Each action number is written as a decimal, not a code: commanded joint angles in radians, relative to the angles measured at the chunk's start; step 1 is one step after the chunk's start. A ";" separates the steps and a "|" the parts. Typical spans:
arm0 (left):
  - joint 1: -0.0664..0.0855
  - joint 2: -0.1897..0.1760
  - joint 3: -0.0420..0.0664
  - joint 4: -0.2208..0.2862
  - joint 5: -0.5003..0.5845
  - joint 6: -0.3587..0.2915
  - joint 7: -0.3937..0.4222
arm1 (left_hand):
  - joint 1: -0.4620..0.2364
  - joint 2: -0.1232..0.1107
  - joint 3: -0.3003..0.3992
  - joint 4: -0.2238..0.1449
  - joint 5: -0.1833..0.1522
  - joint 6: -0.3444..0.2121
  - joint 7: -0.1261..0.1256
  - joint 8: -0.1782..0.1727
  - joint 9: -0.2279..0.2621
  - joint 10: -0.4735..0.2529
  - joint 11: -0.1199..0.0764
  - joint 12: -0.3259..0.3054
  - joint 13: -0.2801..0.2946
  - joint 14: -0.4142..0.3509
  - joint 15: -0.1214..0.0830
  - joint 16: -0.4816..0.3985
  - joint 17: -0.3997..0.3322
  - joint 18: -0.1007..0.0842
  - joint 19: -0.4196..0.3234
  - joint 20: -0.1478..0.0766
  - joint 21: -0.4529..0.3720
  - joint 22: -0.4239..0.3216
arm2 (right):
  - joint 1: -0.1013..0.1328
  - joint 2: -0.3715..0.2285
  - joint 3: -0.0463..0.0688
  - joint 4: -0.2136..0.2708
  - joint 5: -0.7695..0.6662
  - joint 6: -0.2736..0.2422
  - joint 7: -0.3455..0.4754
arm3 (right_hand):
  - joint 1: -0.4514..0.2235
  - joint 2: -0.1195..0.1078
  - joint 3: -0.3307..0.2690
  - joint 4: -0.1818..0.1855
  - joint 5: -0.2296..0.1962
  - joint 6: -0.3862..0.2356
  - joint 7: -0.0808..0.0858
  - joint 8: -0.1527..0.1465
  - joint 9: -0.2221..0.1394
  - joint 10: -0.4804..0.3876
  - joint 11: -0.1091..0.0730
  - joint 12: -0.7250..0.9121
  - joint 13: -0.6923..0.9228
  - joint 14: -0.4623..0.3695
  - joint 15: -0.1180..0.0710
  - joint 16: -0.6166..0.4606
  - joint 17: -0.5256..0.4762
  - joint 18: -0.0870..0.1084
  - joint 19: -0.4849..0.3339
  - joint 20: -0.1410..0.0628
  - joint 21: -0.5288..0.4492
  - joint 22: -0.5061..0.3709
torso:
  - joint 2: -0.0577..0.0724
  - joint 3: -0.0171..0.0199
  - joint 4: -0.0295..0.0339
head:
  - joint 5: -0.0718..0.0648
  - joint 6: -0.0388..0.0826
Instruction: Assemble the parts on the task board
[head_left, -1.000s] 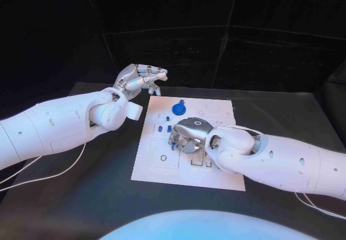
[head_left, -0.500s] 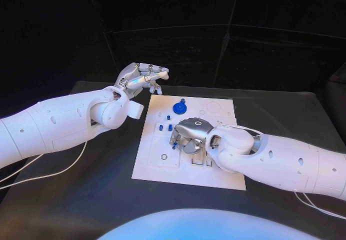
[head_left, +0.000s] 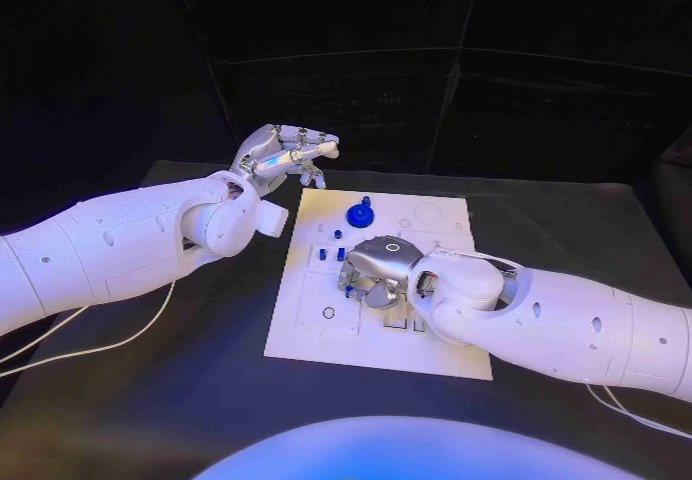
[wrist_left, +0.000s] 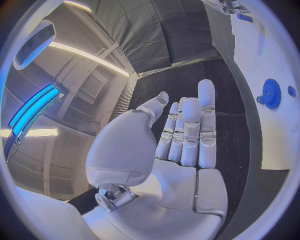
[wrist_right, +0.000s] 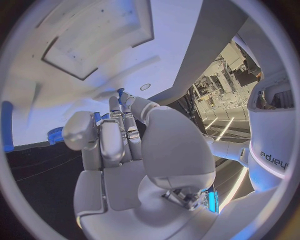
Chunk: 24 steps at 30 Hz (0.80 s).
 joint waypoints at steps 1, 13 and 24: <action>0.002 0.001 0.001 0.002 0.004 0.012 0.000 | 0.011 -0.001 -0.007 0.001 -0.002 -0.007 0.001 0.003 0.000 -0.007 0.003 0.007 0.001 -0.007 -0.003 -0.007 -0.001 0.013 -0.006 0.004 -0.005 -0.001 | 0.000 0.002 -0.001 0.003 -0.021 0.016 -0.004 | -0.013 0.001 -0.001 0.004 0.004 -0.002 0.007 -0.003 0.000 -0.003 0.002 -0.005 0.000 0.025 -0.002 0.000 -0.002 -0.015 0.003 0.002 0.001 -0.001 | -0.001 -0.0008 0.0005 | -0.001 0.000; 0.002 0.000 0.001 -0.001 0.004 0.013 -0.005 | 0.014 -0.001 -0.010 0.000 -0.002 -0.010 0.002 0.004 0.000 -0.010 0.004 0.008 0.001 -0.010 -0.002 -0.008 -0.005 0.013 -0.006 0.004 -0.007 -0.002 | 0.000 -0.003 -0.003 0.000 -0.010 -0.038 0.002 | -0.077 -0.051 -0.056 0.027 0.022 -0.125 0.032 -0.014 -0.008 -0.127 0.038 -0.067 -0.008 0.012 0.027 -0.019 -0.048 -0.012 -0.016 0.028 -0.016 -0.032 | -0.001 -0.0006 0.0003 | -0.002 0.003; 0.002 0.000 0.001 -0.005 0.004 0.018 -0.012 | 0.015 -0.001 -0.011 0.000 -0.002 -0.011 0.003 0.005 0.000 -0.012 0.004 0.009 0.001 -0.011 -0.002 -0.009 -0.007 0.013 -0.006 0.005 -0.007 -0.003 | 0.000 -0.051 -0.004 0.040 0.031 -0.152 0.025 | -0.085 -0.061 -0.099 0.034 0.027 -0.151 0.034 -0.009 -0.004 -0.152 0.041 -0.063 -0.004 0.005 0.030 -0.034 -0.080 -0.006 -0.028 0.035 -0.032 -0.059 | 0.000 0.0012 0.0000 | -0.003 0.006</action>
